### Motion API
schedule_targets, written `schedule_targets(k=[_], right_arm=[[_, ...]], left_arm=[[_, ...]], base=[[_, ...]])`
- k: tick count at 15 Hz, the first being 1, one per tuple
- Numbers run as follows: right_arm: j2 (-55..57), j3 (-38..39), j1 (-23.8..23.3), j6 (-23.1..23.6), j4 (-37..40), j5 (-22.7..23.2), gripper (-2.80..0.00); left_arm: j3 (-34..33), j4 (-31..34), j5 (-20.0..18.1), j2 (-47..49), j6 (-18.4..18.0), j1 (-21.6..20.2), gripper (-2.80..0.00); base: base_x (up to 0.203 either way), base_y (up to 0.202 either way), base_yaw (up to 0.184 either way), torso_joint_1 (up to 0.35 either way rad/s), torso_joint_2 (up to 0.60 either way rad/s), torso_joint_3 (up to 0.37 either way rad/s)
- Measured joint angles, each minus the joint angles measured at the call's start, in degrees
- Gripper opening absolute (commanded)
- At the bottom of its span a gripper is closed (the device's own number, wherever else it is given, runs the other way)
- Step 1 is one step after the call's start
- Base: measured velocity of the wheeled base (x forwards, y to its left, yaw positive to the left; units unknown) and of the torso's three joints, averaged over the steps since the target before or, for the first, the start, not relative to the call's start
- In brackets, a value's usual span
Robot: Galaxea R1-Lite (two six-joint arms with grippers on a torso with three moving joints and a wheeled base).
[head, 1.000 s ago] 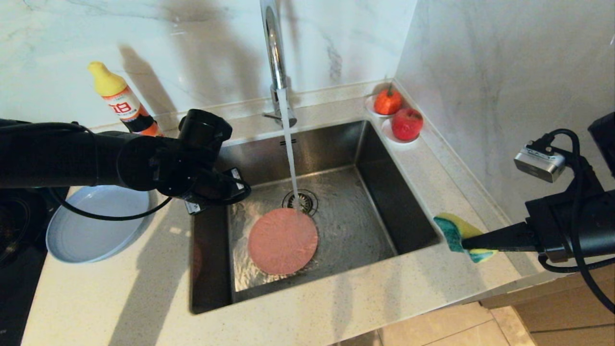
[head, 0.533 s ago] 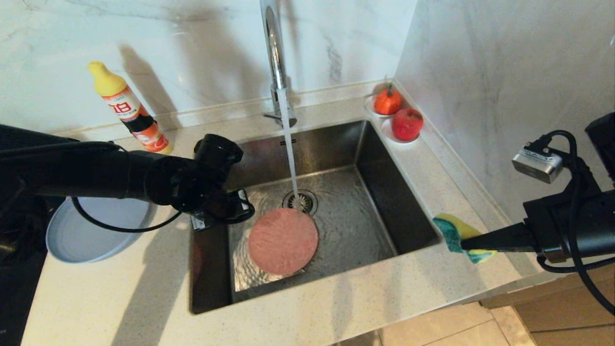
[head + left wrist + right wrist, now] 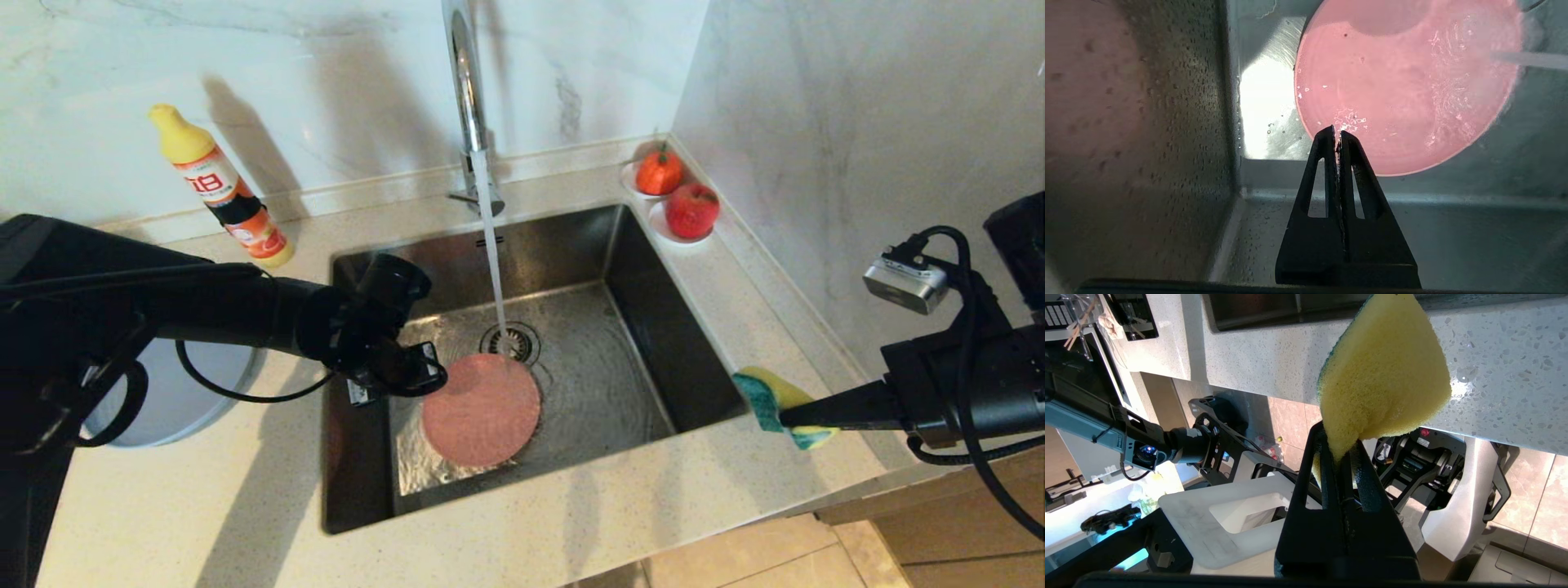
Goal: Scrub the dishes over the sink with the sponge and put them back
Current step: Rinse the plate
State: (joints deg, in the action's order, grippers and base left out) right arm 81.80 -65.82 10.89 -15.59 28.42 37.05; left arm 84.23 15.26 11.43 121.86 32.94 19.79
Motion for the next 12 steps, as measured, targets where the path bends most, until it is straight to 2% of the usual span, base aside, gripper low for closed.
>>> schedule_targets(k=[1, 7, 12], right_arm=[[0.0, 0.0, -0.06, 0.02, 0.0, -0.01, -2.8], [0.37, 0.06, -0.52, 0.72, -0.02, 0.0, -2.8], [0.76, 1.29, -1.35, 0.85, -2.3, 0.07, -2.8]], left_arm=[[0.1, -0.13, -0.06, 0.46, -0.34, 0.0, 0.0], [3.55, 0.66, -0.09, 4.19, -0.58, -0.01, 0.0], [9.17, 3.29, 0.02, 9.21, -1.05, -0.33, 0.0]], base=[[0.0, 0.0, 0.0, 0.0, 0.0, 0.0], [0.0, 0.0, 0.0, 0.0, 0.0, 0.0], [0.0, 0.0, 0.0, 0.0, 0.0, 0.0]])
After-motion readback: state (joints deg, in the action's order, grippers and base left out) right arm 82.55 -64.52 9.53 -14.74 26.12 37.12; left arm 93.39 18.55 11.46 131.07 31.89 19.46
